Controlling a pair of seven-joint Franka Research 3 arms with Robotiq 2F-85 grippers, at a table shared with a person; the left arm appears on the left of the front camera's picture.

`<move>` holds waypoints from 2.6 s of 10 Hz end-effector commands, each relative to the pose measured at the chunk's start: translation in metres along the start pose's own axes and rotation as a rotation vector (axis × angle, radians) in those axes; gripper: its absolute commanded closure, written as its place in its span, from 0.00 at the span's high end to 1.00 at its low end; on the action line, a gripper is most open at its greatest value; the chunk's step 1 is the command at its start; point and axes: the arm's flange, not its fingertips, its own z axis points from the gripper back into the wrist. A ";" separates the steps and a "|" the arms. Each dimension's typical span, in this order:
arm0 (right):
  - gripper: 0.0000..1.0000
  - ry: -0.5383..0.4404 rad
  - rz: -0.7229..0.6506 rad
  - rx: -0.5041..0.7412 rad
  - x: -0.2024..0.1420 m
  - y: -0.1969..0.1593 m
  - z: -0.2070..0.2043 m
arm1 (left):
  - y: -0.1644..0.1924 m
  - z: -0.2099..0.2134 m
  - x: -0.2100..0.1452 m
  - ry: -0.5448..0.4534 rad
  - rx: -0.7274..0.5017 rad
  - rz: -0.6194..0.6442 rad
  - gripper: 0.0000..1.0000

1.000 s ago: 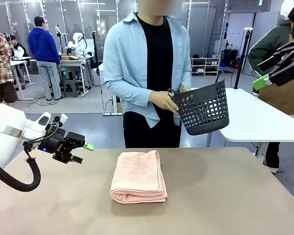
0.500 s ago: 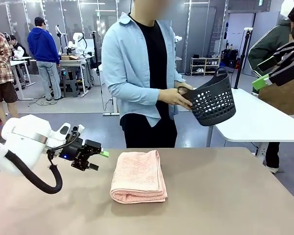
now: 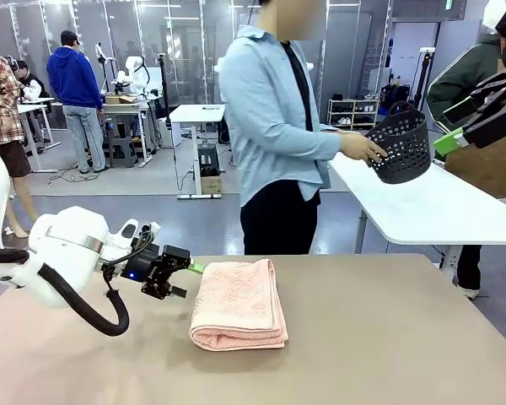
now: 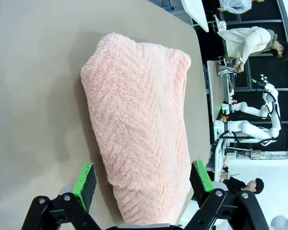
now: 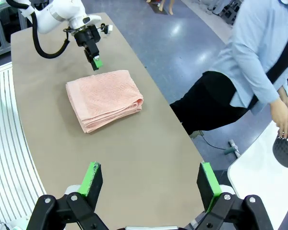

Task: Fold the towel.
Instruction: Pick up the 100 cm Hotel Towel and place it on the left side of the table.

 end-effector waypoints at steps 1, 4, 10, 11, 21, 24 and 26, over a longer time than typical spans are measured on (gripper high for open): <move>1.00 0.008 -0.007 -0.007 0.001 0.001 0.000 | 0.005 -0.017 0.004 -0.026 0.008 0.004 1.00; 1.00 0.008 -0.007 -0.007 0.001 0.001 0.000 | 0.011 -0.033 0.000 -0.008 -0.060 0.036 1.00; 1.00 0.008 -0.007 -0.007 0.001 0.001 0.000 | 0.017 -0.052 0.001 0.040 -0.109 0.068 0.40; 1.00 0.008 -0.007 -0.007 0.001 0.001 0.000 | 0.019 -0.053 0.001 0.042 -0.109 0.079 0.06; 1.00 0.008 -0.007 -0.007 0.001 0.001 0.000 | 0.018 -0.047 -0.001 0.042 -0.108 0.082 0.00; 1.00 0.008 -0.007 -0.007 0.001 0.001 0.000 | 0.018 -0.047 -0.001 0.042 -0.108 0.082 0.00; 1.00 0.008 -0.007 -0.007 0.001 0.001 0.000 | 0.018 -0.047 -0.001 0.042 -0.108 0.082 0.00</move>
